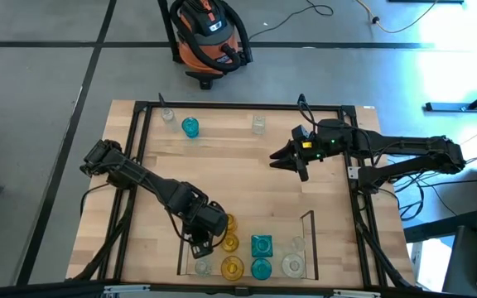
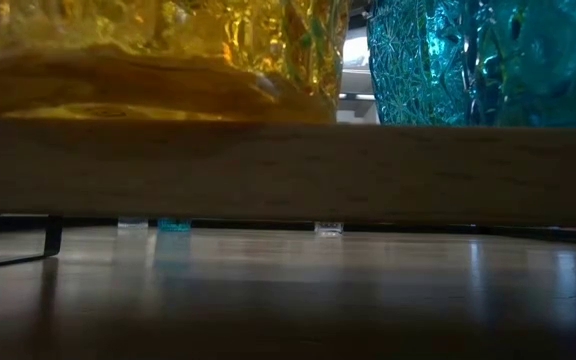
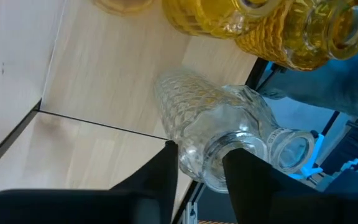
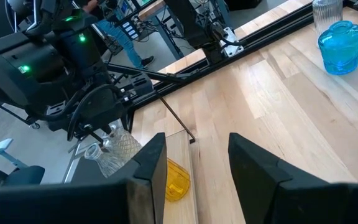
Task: Sort vases onto shelf
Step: Put the transparent vase on the shelf aligned with the other transparent vase
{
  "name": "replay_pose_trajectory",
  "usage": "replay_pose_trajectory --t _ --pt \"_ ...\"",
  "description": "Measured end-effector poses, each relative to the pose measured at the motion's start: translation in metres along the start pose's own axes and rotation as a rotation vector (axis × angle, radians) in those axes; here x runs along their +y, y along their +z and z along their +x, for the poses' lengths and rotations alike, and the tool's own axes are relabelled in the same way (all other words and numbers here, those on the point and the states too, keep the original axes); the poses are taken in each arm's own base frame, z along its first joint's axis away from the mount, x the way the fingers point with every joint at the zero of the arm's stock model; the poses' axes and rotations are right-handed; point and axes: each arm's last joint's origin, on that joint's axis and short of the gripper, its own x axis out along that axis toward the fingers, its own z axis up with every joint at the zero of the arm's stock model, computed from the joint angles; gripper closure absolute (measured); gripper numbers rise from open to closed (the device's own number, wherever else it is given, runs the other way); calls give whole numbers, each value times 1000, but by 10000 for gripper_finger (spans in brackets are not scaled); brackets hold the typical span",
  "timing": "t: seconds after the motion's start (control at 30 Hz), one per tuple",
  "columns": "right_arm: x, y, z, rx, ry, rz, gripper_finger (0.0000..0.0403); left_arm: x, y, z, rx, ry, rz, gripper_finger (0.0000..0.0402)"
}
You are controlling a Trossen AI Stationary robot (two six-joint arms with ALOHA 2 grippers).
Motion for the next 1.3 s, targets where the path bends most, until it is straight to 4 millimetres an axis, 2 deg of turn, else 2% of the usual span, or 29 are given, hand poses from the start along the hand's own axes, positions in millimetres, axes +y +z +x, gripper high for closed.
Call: replay_pose_trajectory --t 0.2,0.6,0.87,1.17,1.3 --pt "0 0 0 0 0 0 268 0 0 0 1 2 -1 260" --pt "0 0 0 -3 1 0 268 1 1 -1 11 -1 -7 258" --pt "0 1 0 -8 4 -2 268 2 3 -16 0 22 -12 258" --pt "0 1 0 -9 4 -2 268 3 4 -20 49 -33 -27 258" --pt "0 1 0 -9 4 -2 268 12 5 -42 3 -69 -72 258"
